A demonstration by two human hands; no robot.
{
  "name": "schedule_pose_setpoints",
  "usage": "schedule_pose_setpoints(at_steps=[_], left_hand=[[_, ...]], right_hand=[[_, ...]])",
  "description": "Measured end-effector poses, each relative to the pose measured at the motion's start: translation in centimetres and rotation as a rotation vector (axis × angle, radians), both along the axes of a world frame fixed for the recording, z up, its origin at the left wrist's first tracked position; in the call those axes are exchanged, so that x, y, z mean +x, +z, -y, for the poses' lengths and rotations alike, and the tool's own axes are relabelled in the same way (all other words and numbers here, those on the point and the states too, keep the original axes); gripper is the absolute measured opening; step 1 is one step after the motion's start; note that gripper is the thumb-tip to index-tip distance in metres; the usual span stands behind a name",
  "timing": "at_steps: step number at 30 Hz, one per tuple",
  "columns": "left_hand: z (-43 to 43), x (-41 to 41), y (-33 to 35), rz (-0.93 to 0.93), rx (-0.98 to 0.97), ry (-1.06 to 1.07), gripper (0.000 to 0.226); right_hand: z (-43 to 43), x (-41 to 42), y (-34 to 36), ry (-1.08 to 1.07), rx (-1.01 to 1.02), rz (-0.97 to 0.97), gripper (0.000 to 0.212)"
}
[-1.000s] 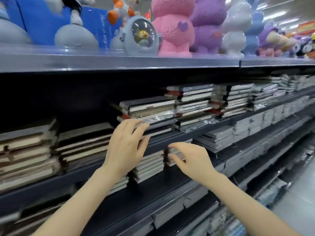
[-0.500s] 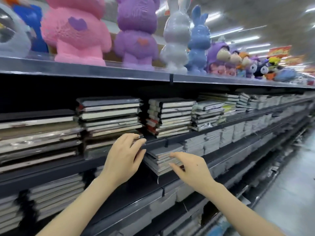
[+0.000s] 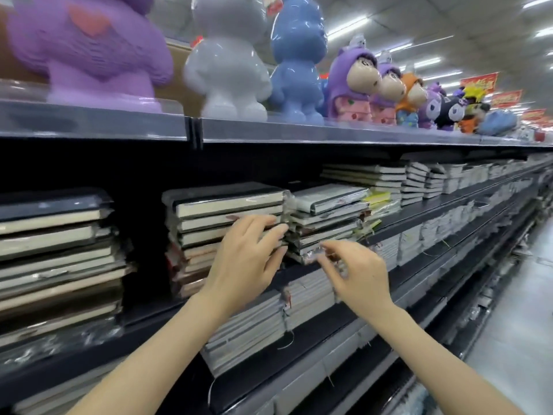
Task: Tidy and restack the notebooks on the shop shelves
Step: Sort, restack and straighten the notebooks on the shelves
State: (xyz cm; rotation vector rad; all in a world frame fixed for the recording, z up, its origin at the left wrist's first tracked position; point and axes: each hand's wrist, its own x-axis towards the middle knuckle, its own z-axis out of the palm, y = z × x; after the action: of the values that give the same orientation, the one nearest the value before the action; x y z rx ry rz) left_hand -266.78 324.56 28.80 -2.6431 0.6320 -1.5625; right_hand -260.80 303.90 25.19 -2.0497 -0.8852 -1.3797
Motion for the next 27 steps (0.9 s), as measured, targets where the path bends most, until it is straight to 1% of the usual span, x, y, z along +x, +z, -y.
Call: schedule_pose_setpoints(at_steps=[2, 4, 7, 9, 10, 13, 14, 15, 18, 21, 23, 27], left_hand=[[1.5, 2.3, 0.8, 0.054, 0.005, 0.005, 0.033], [3.0, 4.2, 1.3, 0.109, 0.011, 0.021, 0.033], [4.9, 6.2, 1.4, 0.174, 0.037, 0.071, 0.034], [6.1, 7.1, 1.4, 0.202, 0.003, 0.134, 0.036], [6.7, 7.4, 1.4, 0.213, -0.030, 0.168, 0.036], [8.1, 7.6, 1.0, 0.223, -0.139, 0.260, 0.036], [8.6, 7.6, 0.9, 0.215, -0.177, 0.294, 0.036], [9.0, 7.5, 0.7, 0.208, -0.222, 0.331, 0.036], [10.9, 7.1, 0.4, 0.223, -0.407, 0.434, 0.034], [13.4, 6.8, 0.3, 0.258, -0.619, 0.486, 0.033], [14.5, 6.9, 0.5, 0.278, -0.732, 0.516, 0.036], [15.5, 7.0, 1.3, 0.301, -0.892, 0.604, 0.039]], right_hand=[[1.7, 2.5, 1.3, -0.046, 0.055, 0.101, 0.028], [3.2, 5.0, 2.9, -0.076, 0.106, 0.150, 0.030], [5.1, 9.3, 4.3, -0.118, 0.076, 0.091, 0.041], [6.1, 12.2, 5.2, -0.065, 0.032, -0.004, 0.049], [6.5, 13.3, 5.7, 0.002, 0.013, -0.082, 0.052], [7.3, 16.1, 7.4, 0.282, -0.078, -0.438, 0.059], [7.5, 16.9, 7.9, 0.364, -0.125, -0.520, 0.061], [7.5, 17.6, 8.3, 0.427, -0.168, -0.554, 0.060], [7.3, 18.8, 9.0, 0.556, -0.201, -0.531, 0.049], [7.5, 18.7, 8.5, 0.596, -0.156, -0.484, 0.038], [7.6, 18.0, 7.9, 0.603, -0.149, -0.405, 0.037], [6.8, 17.0, 7.2, 0.591, -0.176, -0.289, 0.041]])
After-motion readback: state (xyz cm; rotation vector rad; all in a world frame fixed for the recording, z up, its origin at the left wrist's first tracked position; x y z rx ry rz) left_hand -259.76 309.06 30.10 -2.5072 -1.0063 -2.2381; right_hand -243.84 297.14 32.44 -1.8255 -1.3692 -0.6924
